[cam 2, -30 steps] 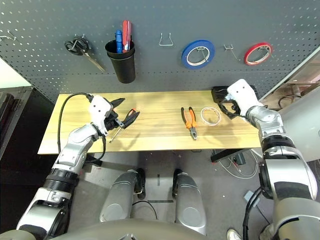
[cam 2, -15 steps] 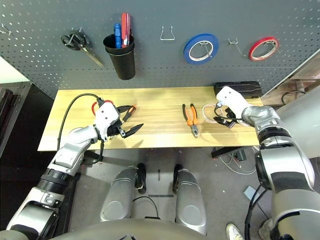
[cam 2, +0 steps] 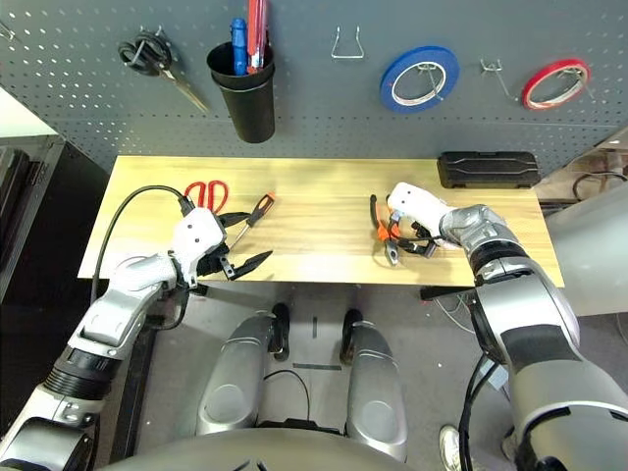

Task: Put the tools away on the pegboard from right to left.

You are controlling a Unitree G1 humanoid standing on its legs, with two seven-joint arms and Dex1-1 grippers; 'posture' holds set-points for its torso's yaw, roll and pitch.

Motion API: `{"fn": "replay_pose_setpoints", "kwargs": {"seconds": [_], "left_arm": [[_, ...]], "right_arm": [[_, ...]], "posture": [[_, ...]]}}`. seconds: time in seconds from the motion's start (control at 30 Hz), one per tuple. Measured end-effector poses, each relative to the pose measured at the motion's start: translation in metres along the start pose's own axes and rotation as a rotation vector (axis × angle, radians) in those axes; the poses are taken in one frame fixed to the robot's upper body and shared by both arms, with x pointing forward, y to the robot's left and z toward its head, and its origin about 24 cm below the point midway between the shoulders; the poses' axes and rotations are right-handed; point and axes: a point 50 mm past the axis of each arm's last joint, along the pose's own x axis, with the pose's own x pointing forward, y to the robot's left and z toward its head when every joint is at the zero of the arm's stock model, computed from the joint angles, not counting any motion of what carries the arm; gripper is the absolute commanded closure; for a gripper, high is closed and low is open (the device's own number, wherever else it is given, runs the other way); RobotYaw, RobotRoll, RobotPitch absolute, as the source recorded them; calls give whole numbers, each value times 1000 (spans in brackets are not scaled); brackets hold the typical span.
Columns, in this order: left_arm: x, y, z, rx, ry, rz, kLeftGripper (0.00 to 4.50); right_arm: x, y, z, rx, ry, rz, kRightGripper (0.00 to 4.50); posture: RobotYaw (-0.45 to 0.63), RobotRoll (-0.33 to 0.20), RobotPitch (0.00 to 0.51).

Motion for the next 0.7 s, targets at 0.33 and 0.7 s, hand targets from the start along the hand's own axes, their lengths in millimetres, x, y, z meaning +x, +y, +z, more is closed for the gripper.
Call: {"fn": "replay_pose_setpoints", "kwargs": {"seconds": [0.33,0.7], "left_arm": [[-6,-4,1,-15,23,26,39],[-6,-4,6,-1,8,35,0]], "right_arm": [[1,1,-2,24,49,-5,0],[0,-1,-12,140,90,-47,2790]], "posture": [[359,0,356],[334,0,354]]}}
